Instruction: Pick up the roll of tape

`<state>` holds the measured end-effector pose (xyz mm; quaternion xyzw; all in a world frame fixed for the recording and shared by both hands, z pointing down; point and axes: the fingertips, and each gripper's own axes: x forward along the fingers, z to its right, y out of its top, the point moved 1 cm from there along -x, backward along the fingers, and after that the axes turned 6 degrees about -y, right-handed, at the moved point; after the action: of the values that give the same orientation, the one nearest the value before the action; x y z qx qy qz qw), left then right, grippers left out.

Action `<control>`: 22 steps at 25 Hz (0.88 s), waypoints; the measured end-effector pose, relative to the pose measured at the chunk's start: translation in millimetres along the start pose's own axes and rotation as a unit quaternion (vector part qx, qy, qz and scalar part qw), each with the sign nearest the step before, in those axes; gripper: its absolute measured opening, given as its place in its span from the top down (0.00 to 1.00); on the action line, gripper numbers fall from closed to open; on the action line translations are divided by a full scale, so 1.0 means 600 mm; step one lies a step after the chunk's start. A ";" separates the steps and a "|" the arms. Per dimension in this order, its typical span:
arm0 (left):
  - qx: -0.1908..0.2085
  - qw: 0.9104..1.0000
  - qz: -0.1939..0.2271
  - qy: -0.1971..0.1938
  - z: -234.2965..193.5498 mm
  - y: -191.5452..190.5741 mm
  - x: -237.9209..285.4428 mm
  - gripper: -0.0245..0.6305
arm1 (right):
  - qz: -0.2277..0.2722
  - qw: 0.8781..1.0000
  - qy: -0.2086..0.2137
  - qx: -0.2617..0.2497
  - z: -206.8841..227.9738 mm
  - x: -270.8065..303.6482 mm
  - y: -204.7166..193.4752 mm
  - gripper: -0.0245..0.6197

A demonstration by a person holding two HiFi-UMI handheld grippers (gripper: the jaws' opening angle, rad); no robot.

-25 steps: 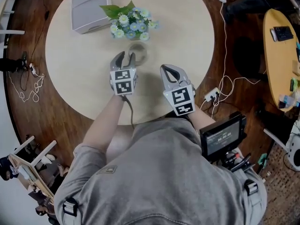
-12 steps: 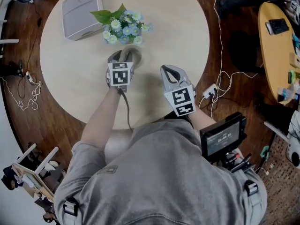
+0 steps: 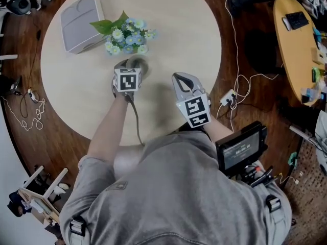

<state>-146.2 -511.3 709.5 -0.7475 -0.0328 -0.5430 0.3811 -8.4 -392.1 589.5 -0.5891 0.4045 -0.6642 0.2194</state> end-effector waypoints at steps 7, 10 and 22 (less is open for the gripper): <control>-0.001 1.000 0.002 0.005 -0.001 -0.003 0.004 0.77 | 0.006 1.000 -0.010 0.002 0.009 -0.004 0.003 0.94; -0.002 1.000 0.010 0.010 0.000 -0.011 -0.005 0.77 | 0.009 1.000 -0.010 0.002 0.007 -0.009 0.002 0.94; 0.018 0.995 0.096 0.033 0.020 0.014 -0.080 0.78 | 0.034 0.999 -0.005 -0.014 0.001 -0.026 0.022 0.94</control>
<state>-152.6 -492.4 663.2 -0.7217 0.0417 -0.5281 0.4457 -6.8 -387.8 569.6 -0.5817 0.4323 -0.6476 0.2355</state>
